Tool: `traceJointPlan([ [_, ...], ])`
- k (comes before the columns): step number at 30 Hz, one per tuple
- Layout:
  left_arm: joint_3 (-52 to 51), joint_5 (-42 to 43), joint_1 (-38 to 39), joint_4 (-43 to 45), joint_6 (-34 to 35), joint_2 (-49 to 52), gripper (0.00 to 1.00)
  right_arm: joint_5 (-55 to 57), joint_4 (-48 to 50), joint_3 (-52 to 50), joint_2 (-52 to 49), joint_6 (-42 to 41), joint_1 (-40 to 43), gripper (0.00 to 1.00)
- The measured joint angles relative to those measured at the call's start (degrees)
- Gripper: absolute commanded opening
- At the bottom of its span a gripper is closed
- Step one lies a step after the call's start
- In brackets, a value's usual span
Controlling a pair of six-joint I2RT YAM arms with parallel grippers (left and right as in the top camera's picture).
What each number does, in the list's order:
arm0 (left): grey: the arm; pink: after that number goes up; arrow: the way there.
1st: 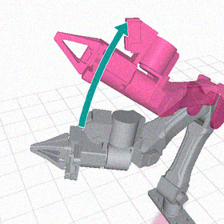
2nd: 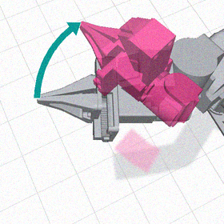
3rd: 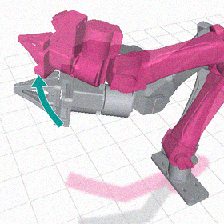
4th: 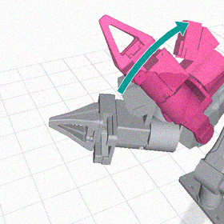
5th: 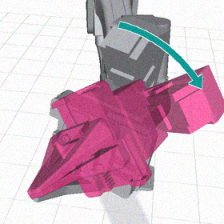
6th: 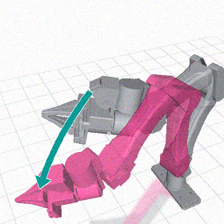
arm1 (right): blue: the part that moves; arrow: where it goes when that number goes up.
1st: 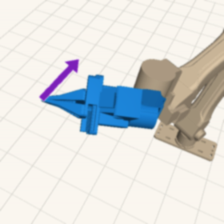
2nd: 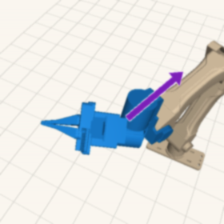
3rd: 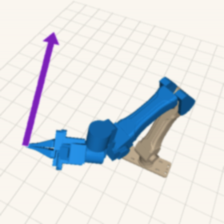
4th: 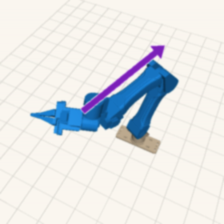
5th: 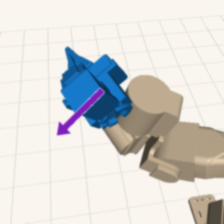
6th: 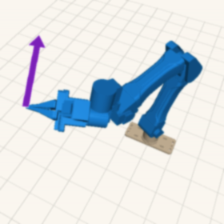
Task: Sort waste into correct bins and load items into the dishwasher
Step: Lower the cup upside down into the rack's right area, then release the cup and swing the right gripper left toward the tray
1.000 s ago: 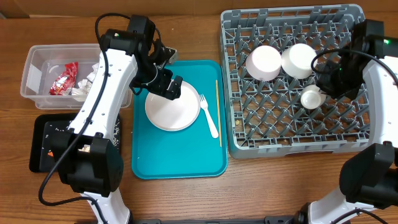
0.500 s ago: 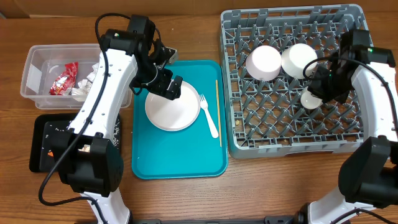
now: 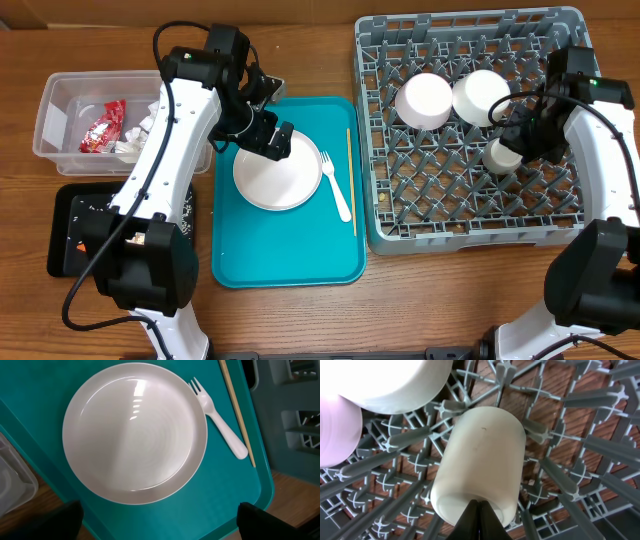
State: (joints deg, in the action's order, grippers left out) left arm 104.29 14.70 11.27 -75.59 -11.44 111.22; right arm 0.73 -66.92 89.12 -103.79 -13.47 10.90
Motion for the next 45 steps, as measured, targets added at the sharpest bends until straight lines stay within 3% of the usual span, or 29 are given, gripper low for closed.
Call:
traceJointPlan([
  [4,0.0,0.0,0.0,0.0,0.0,0.0,1.0,0.9,3.8,-1.6,0.0,-0.1,0.0,0.1],
  [8,0.0,0.0,0.0,0.0,0.0,0.0,1.0,2.4,10.3,-4.3,0.8,0.0,0.0,0.1],
  [13,0.0,0.0,0.0,0.0,0.0,0.0,1.0,3.2,11.3,-4.8,1.0,0.0,0.0,0.1],
  [27,0.0,0.0,0.0,0.0,0.0,0.0,1.0,1.5,6.3,-3.0,1.0,0.0,0.0,0.18],
  [32,0.0,0.0,0.0,0.0,0.0,0.0,1.0,-0.7,-1.0,-0.1,0.8,-0.1,0.0,0.31],
  [40,0.0,0.0,0.0,0.0,0.0,0.0,1.0,-5.9,-11.7,12.2,0.5,0.5,-0.6,0.32],
  [45,0.0,0.0,0.0,0.0,0.0,0.0,1.0,-11.6,-15.2,14.3,1.2,2.2,-3.8,0.32],
])
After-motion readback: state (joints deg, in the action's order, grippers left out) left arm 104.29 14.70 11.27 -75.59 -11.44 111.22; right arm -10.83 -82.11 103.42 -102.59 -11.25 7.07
